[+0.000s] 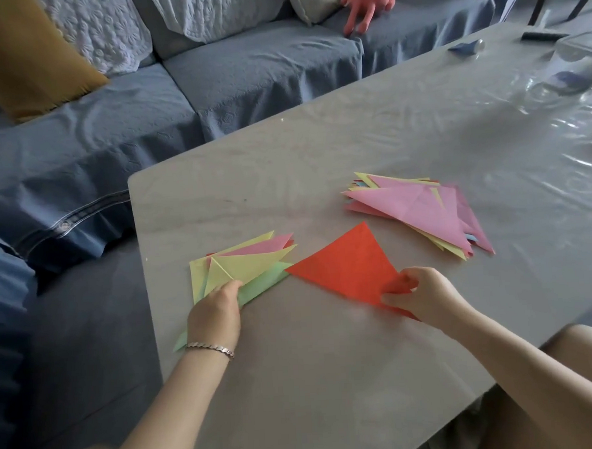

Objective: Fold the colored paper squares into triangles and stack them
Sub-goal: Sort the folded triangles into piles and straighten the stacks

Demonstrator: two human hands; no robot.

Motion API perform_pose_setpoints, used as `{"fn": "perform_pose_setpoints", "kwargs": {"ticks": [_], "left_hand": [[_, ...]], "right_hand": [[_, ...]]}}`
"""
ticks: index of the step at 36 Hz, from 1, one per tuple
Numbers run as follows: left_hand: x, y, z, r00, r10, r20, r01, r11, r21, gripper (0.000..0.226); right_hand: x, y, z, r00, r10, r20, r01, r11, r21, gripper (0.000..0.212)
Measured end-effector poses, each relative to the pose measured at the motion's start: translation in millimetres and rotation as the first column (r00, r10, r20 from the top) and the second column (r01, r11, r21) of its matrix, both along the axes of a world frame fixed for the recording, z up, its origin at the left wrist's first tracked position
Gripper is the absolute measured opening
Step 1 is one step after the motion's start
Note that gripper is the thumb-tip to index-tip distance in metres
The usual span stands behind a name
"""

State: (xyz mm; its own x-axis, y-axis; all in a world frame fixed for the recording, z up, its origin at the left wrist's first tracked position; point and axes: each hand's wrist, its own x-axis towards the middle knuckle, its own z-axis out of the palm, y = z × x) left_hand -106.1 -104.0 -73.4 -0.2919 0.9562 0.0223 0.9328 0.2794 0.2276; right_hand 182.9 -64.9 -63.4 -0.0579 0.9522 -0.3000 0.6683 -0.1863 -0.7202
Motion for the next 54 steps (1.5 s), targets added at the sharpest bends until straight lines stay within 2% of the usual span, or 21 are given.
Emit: {"fn": "perform_pose_setpoints", "kwargs": {"ticks": [2, 3, 5, 6, 8, 10, 13, 17, 20, 24, 26, 27, 29, 31, 34, 36, 40, 42, 45, 54], "left_hand": [[1.1, -1.7, 3.2, 0.998, -0.052, -0.045, 0.056, 0.995, 0.081, 0.04], [1.7, -1.0, 4.6, 0.992, -0.098, -0.077, 0.104, 0.991, 0.084, 0.041], [2.9, 0.4, 3.0, 0.971, -0.153, -0.185, 0.184, 0.969, 0.167, 0.042], [4.6, -0.1, 1.0, 0.962, -0.18, -0.204, 0.222, 0.952, 0.209, 0.038], [8.9, -0.5, -2.5, 0.949, -0.243, -0.202, 0.294, 0.911, 0.287, 0.021], [15.2, -0.3, -4.3, 0.943, -0.266, -0.202, 0.32, 0.89, 0.325, 0.03], [25.9, 1.6, -6.1, 0.914, -0.315, -0.255, 0.395, 0.836, 0.381, 0.025], [43.0, 3.7, -1.6, 0.905, -0.376, -0.198, 0.425, 0.805, 0.414, 0.043], [54.3, 3.9, -0.2, 0.883, -0.41, -0.228, 0.469, 0.774, 0.425, 0.024], [67.5, 4.8, -6.4, 0.84, -0.495, -0.223, 0.541, 0.725, 0.426, 0.033], [73.8, 5.2, -12.1, 0.828, -0.514, -0.226, 0.558, 0.711, 0.427, 0.032], [76.6, 6.2, -15.3, 0.824, -0.519, -0.227, 0.563, 0.706, 0.429, 0.031], [82.5, 7.8, -19.7, 0.817, -0.527, -0.232, 0.572, 0.694, 0.437, 0.03], [87.8, 9.4, -21.9, 0.803, -0.552, -0.226, 0.591, 0.684, 0.428, 0.03], [93.8, 10.1, -23.6, 0.785, -0.589, -0.191, 0.611, 0.688, 0.391, 0.03], [95.5, 10.2, -26.8, 0.784, -0.6, -0.156, 0.611, 0.705, 0.36, 0.032], [96.6, 5.0, -33.5, 0.783, -0.616, -0.085, 0.609, 0.731, 0.308, 0.034], [95.6, 0.3, -34.7, 0.774, -0.63, -0.066, 0.62, 0.732, 0.282, 0.037], [94.0, -4.6, -35.7, 0.77, -0.636, -0.055, 0.628, 0.74, 0.242, 0.041], [97.6, -17.5, -36.0, 0.855, -0.519, 0.023, 0.506, 0.843, 0.183, 0.042]], "right_hand": [[4.6, -1.3, -0.7, 0.998, 0.01, -0.056, -0.01, 1.0, 0.003, 0.026], [7.1, -1.0, -1.1, 0.995, 0.02, -0.095, -0.018, 1.0, 0.017, 0.023], [11.8, 0.0, 1.7, 0.973, 0.002, -0.231, 0.017, 0.997, 0.08, 0.017], [14.5, 1.9, 2.4, 0.959, -0.023, -0.283, 0.066, 0.987, 0.144, 0.024], [19.8, 6.7, 5.8, 0.949, -0.051, -0.311, 0.158, 0.932, 0.328, 0.04], [26.0, 12.9, 15.6, 0.932, -0.041, -0.361, 0.218, 0.858, 0.465, 0.046], [39.6, 30.3, 18.1, 0.902, -0.046, -0.429, 0.302, 0.776, 0.553, 0.05], [48.5, 62.3, 10.5, 0.926, -0.225, -0.302, 0.356, 0.785, 0.507, 0.052], [51.2, 80.8, 4.2, 0.942, -0.327, -0.074, 0.329, 0.858, 0.395, 0.035], [48.1, 84.3, 3.4, 0.907, -0.263, 0.329, 0.209, 0.959, 0.19, 0.039], [41.2, 77.1, 6.0, 0.847, -0.214, 0.486, 0.12, 0.969, 0.216, 0.041], [36.7, 70.7, 6.9, 0.84, -0.19, 0.509, 0.056, 0.962, 0.267, 0.042], [25.3, 54.8, 3.8, 0.883, -0.097, 0.46, -0.093, 0.924, 0.372, 0.039], [13.2, 35.2, -3.9, 0.924, 0.097, 0.369, -0.263, 0.862, 0.432, 0.028], [-2.1, 6.6, -19.0, 0.855, 0.372, 0.361, -0.507, 0.747, 0.43, 0.027], [-9.5, -6.2, -29.2, 0.803, 0.462, 0.377, -0.591, 0.704, 0.394, 0.035], [-15.6, -20.8, -49.0, 0.765, 0.458, 0.454, -0.64, 0.622, 0.451, 0.058], [-17.4, -21.9, -50.3, 0.774, 0.429, 0.466, -0.629, 0.608, 0.485, 0.062], [-21.4, -20.3, -48.2, 0.783, 0.434, 0.447, -0.621, 0.592, 0.514, 0.059], [-25.8, -16.4, -53.9, 0.798, 0.344, 0.495, -0.601, 0.517, 0.609, 0.041]]}}
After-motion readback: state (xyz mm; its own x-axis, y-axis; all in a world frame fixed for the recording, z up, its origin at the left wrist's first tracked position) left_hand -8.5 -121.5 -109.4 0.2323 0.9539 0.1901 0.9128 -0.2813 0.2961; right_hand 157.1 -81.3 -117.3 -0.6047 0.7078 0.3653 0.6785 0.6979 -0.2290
